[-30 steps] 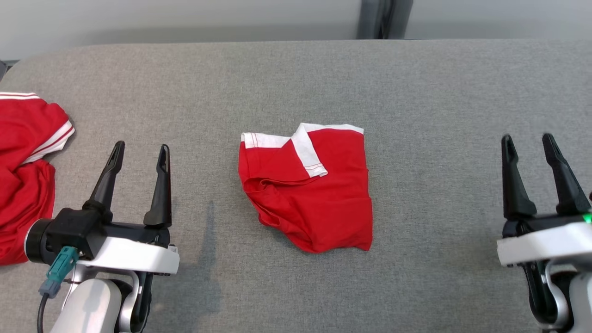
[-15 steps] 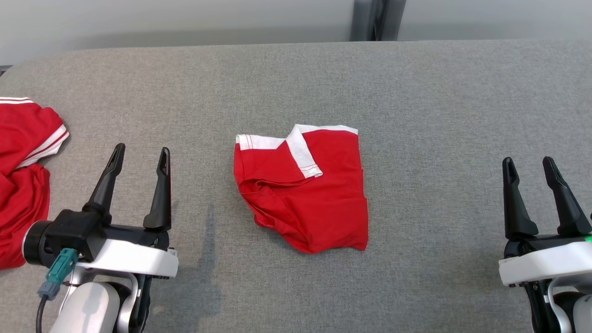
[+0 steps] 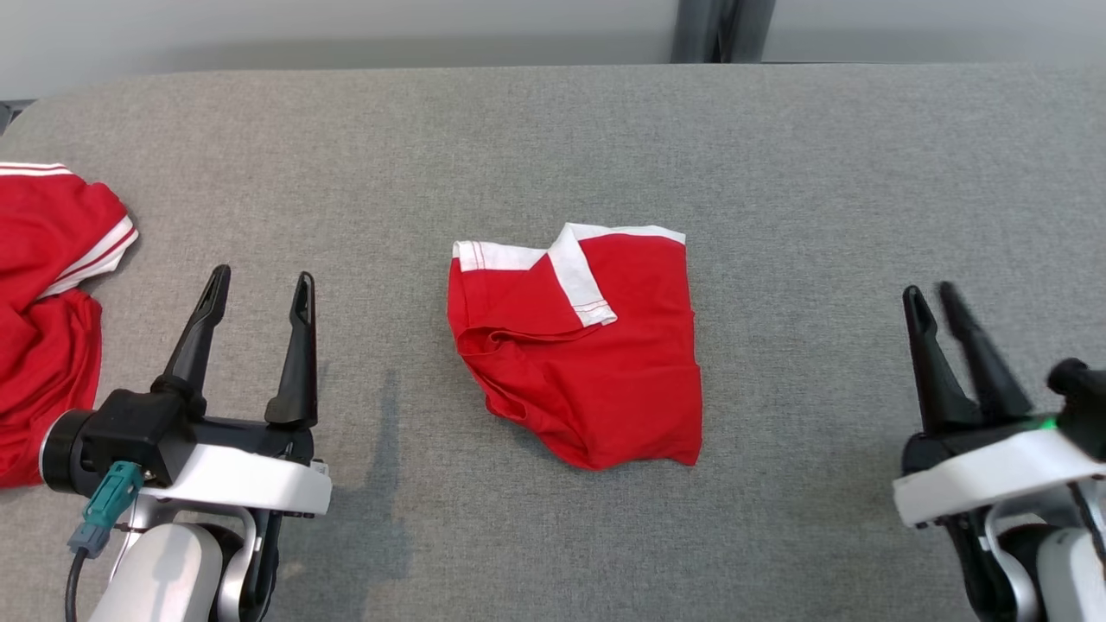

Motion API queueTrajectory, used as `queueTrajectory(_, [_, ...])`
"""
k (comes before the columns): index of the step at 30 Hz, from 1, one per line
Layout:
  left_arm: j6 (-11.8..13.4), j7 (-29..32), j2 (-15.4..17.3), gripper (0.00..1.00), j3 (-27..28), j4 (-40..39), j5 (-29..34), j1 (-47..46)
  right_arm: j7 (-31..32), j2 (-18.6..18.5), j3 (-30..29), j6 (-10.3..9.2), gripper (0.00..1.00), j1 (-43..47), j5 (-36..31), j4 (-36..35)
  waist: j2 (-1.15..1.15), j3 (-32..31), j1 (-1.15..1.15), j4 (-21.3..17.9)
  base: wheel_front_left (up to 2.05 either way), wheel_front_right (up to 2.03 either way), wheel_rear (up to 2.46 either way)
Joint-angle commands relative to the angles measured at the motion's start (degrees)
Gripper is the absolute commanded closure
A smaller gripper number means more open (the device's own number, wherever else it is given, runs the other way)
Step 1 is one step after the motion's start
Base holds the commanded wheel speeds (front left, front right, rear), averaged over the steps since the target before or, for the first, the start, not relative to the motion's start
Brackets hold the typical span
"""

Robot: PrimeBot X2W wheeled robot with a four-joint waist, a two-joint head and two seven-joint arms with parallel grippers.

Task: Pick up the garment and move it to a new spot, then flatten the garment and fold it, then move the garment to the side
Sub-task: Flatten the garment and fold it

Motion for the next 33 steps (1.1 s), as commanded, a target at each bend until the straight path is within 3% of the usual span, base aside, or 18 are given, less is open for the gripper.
queueTrajectory(1, [0.2, -0.4, 0.0, 0.0, 0.1, 0.2, -0.2, -1.1, 0.8, -1.2, 2.3, 0.01, 1.0, -1.5, 0.4, 0.6, 0.0, 0.3, 0.0, 0.4, 0.0, 0.0, 0.0])
queueTrajectory(7, [-0.2, -0.9, -0.4, 0.0, -0.4, 0.7, -0.5, -2.1, 3.3, -3.8, 14.0, 0.01, 1.0, -6.6, 2.8, 3.5, 0.0, 1.8, 0.0, 1.7, 0.0, 0.0, 0.0])
queueTrajectory(14, [-0.8, -1.7, -1.6, 0.0, -1.0, 2.1, -0.9, -3.8, 7.8, -7.4, 27.1, 0.01, 1.0, -16.1, 7.6, 12.4, 0.0, 3.8, 0.0, 4.1, 0.0, 0.0, 0.0])
queueTrajectory(24, [-1.9, -2.9, -3.0, 0.0, -1.3, 4.1, -1.2, -5.3, 11.1, -10.4, 36.9, 0.01, 1.0, -27.1, 12.4, 25.2, 0.0, 5.8, 0.0, 6.7, 0.0, 0.0, 0.0])
queueTrajectory(33, [-2.6, -3.3, -3.9, 0.0, -1.1, 5.3, -0.8, -6.2, 7.4, -10.0, 44.1, 0.01, 1.0, -34.5, 17.9, 28.6, 0.0, 6.6, 0.0, 7.8, 0.0, 0.0, 0.0])
